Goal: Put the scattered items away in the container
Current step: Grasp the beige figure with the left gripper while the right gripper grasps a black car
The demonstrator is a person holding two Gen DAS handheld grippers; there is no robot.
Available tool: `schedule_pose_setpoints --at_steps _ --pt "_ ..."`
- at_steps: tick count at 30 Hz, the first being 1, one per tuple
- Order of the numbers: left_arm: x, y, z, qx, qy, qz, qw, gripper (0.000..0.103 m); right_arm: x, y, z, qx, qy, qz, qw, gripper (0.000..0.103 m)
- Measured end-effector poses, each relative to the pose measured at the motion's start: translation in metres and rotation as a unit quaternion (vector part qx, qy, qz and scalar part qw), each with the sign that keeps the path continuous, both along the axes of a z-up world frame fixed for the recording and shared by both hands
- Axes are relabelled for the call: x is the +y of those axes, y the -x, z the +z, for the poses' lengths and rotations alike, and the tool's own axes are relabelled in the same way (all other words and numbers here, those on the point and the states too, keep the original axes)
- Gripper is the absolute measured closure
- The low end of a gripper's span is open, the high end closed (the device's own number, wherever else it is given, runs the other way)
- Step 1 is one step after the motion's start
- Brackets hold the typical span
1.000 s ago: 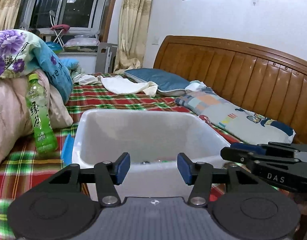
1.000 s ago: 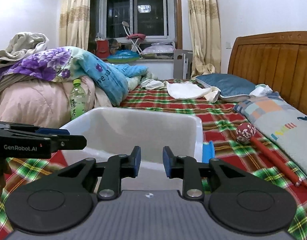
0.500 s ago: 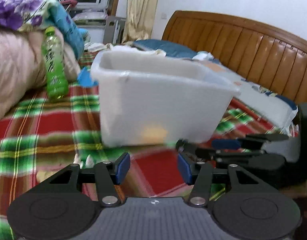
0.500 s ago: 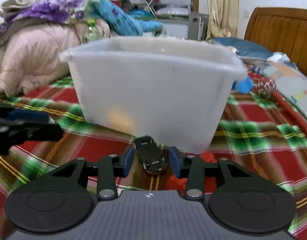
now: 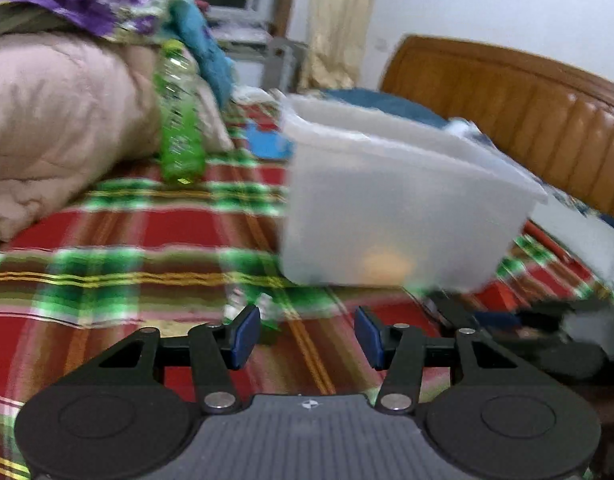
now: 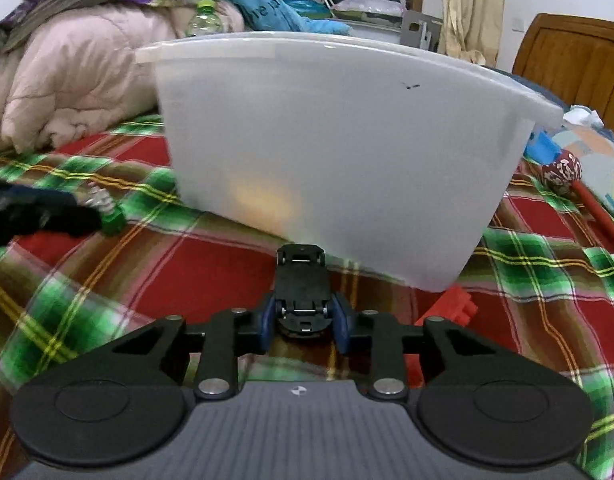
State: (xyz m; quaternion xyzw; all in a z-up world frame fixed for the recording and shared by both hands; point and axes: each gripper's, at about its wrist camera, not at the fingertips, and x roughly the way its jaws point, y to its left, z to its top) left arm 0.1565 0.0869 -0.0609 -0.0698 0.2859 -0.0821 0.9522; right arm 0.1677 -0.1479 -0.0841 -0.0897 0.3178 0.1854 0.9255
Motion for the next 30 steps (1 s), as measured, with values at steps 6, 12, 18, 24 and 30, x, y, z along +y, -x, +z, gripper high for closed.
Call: schedule_pose_setpoints --at_steps 6,12,18,24,30 --pt "0.012 -0.017 -0.010 0.010 -0.026 0.028 0.9992 0.047 -0.002 0.021 0.000 0.001 -0.008 0.006 1.000 0.070" --pt "0.026 -0.017 -0.017 0.002 -0.069 0.033 0.9971 0.051 0.000 0.019 0.002 0.007 -0.008 0.006 1.000 0.070" --pt "0.041 -0.022 -0.034 0.009 -0.129 -0.023 0.9914 0.036 0.003 0.019 0.001 0.008 -0.008 0.002 1.000 0.070" --pt "0.033 0.000 -0.037 0.008 -0.081 -0.052 0.9953 0.045 0.004 0.021 0.001 0.009 -0.009 -0.002 1.000 0.070" --pt "0.019 -0.003 -0.036 0.006 -0.091 -0.007 0.9958 0.047 0.005 0.026 0.002 0.012 -0.012 -0.002 1.000 0.070"
